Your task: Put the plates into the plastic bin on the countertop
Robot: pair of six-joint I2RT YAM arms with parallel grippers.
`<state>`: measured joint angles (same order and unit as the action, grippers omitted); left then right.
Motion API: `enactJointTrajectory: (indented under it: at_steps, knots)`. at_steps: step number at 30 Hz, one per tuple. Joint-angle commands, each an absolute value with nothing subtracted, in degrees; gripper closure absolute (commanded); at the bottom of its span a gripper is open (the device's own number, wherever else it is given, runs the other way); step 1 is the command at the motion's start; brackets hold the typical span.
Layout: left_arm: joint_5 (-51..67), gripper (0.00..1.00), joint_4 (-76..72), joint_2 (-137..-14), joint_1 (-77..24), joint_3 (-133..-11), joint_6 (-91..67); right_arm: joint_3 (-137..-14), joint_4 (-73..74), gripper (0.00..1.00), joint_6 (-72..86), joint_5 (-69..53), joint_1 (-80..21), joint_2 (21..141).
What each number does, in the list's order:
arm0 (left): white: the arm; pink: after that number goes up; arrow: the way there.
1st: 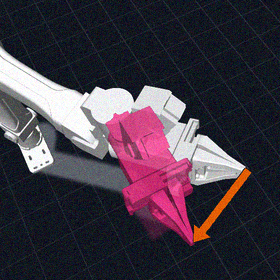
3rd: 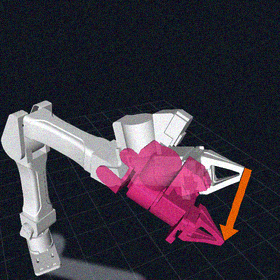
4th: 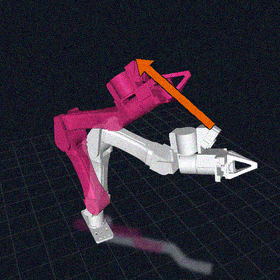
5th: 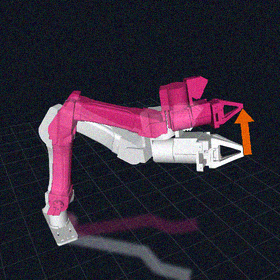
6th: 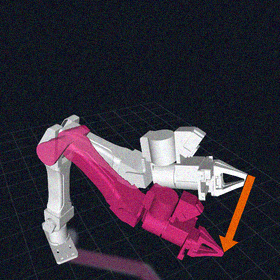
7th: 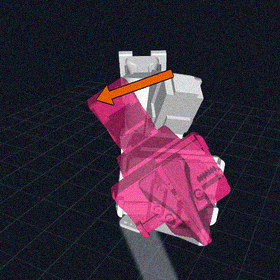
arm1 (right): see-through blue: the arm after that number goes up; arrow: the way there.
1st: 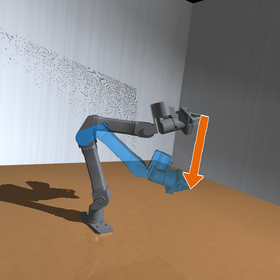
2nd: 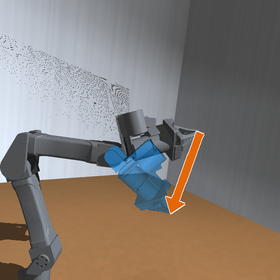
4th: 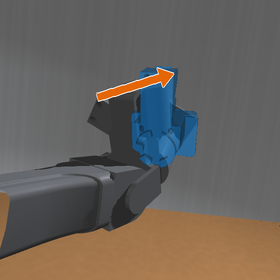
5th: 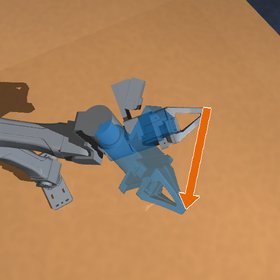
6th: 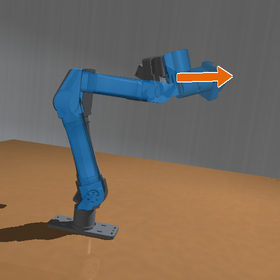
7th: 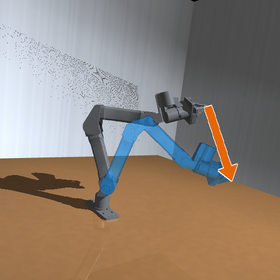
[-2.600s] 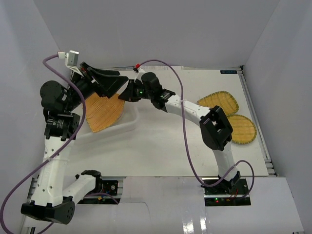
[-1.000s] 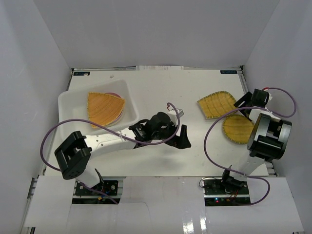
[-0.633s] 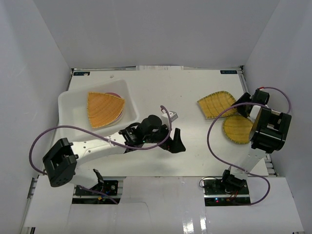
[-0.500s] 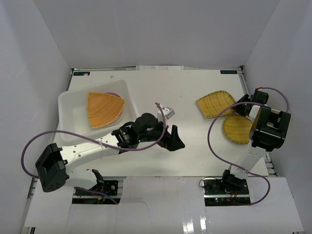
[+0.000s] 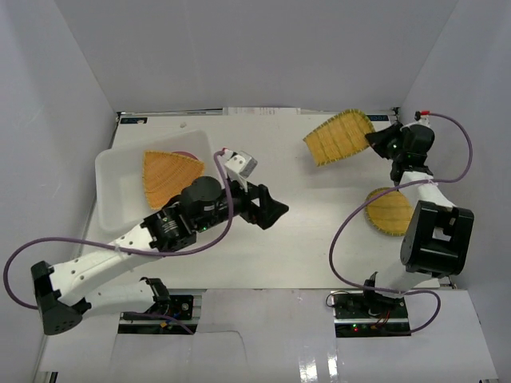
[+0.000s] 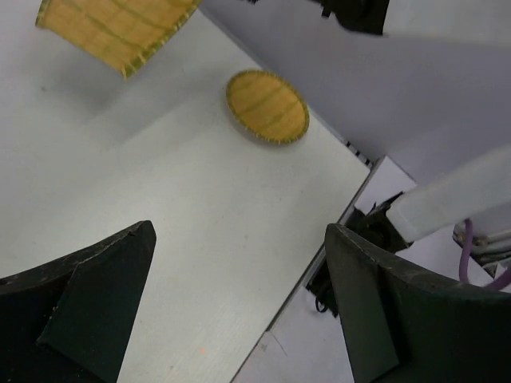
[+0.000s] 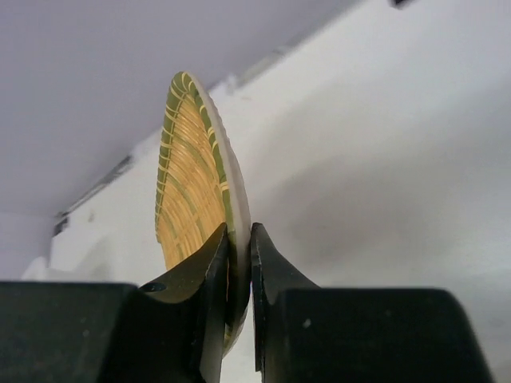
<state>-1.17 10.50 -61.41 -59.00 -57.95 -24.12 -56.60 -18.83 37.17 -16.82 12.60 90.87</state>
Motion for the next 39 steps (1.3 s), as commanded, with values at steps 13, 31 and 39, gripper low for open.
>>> enactJointTrajectory:
  at_steps: [13,31,39]
  knots:
    - [-12.8,0.02,11.9,-53.0,-59.1,-67.9,-15.8,-93.1,-22.9,0.92,46.8,-11.7,-35.2,111.2]
    - [-13.4,0.02,12.2,-54.1,-59.1,-66.0,-18.5,-123.5,-4.7,0.81,45.8,-5.4,-46.8,137.3]
    - [-14.0,0.02,14.2,-56.2,-59.1,-69.9,-21.0,-130.7,-4.4,0.15,40.3,-3.9,-46.9,134.8]
